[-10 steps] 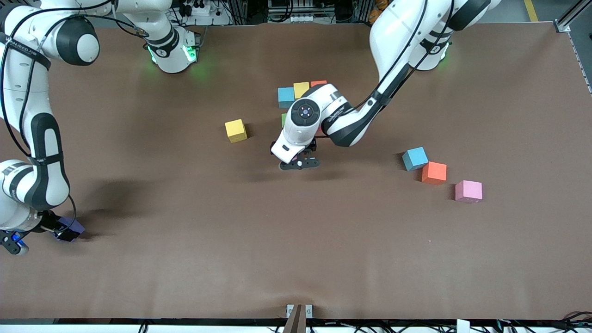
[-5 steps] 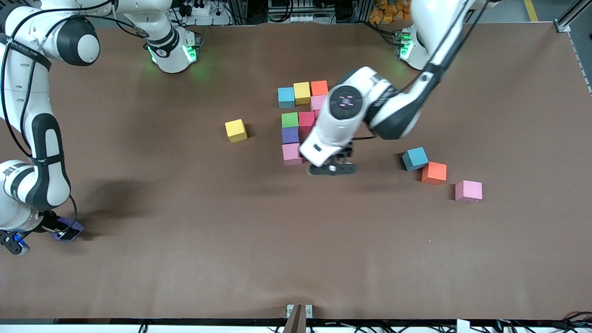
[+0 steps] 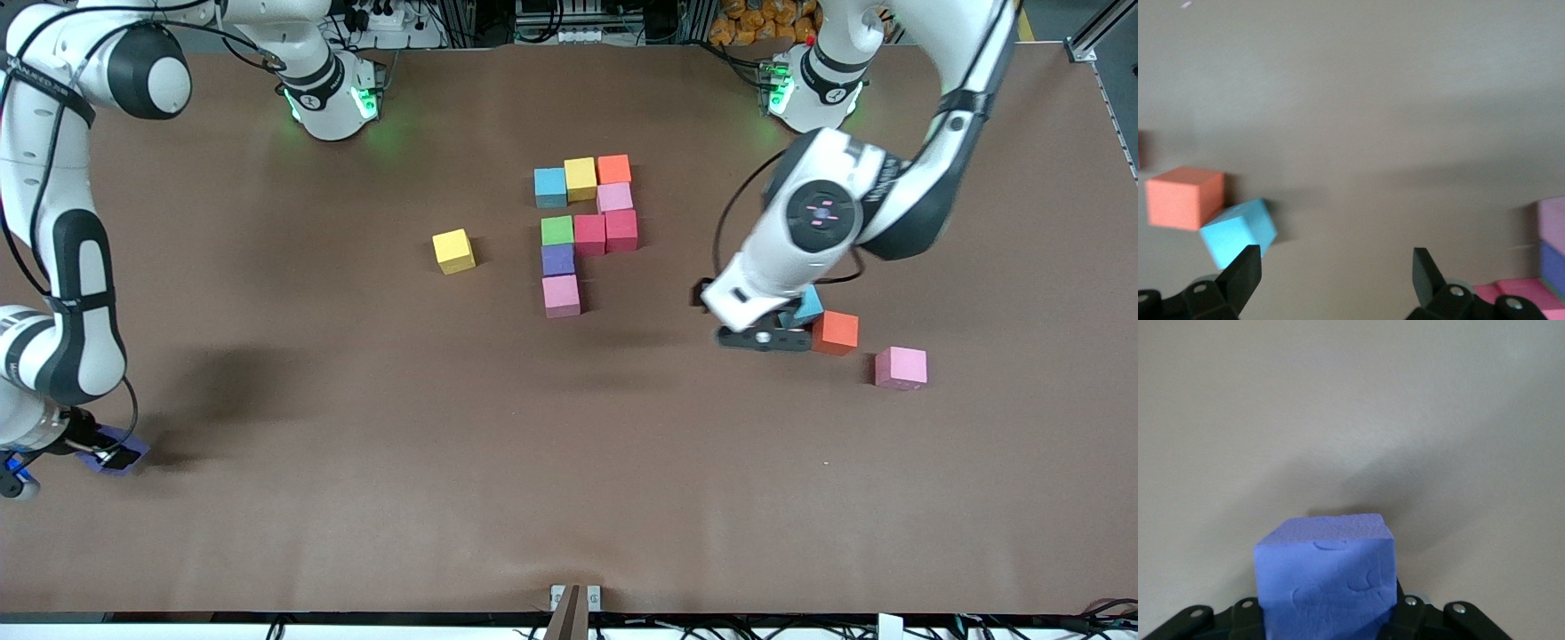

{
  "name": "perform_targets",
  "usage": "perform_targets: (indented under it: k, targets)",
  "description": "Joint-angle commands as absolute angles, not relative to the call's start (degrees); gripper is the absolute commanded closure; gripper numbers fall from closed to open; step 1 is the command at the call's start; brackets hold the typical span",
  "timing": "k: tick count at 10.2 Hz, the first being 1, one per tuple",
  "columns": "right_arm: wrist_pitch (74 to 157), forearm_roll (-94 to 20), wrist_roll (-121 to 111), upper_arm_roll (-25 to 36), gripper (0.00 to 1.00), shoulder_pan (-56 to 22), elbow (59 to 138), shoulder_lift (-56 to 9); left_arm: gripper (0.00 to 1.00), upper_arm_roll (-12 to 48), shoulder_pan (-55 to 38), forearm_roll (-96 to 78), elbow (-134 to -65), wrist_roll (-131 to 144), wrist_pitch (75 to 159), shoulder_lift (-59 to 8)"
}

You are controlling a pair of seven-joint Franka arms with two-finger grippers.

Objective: Form number 2 with 11 blocks
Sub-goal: 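Release the pink cube while the right gripper lifts the purple cube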

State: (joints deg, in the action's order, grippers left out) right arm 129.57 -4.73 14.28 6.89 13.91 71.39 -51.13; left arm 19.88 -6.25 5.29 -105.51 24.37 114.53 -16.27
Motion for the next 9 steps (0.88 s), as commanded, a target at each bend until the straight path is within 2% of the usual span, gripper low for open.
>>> perform_targets:
  k: [1, 4, 7, 9]
  targets:
    - [129.2, -4.66, 13.36, 6.77, 0.4, 10.65, 79.25, -42.83, 0.0, 20.57, -1.69, 5.01, -114.5, 23.9, 115.14, -8.98]
    - [129.11, -4.83, 14.23, 5.81, 0.4, 3.89, 88.92, -33.78, 0.0, 20.83, 5.08, 0.38, -121.79, 23.91, 116.71, -4.67]
    - [126.49, -5.1, 16.86, 5.62, 0.41, -2.35, 92.02, -29.63, 0.0, 20.92, 10.09, -7.17, -123.22, 23.82, 117.24, -4.83]
    - [124.63, -6.23, 21.94, 5.62, 0.42, -6.92, 92.89, -27.7, 0.0, 20.83, 10.64, -9.93, -125.93, 23.82, 121.88, -5.01]
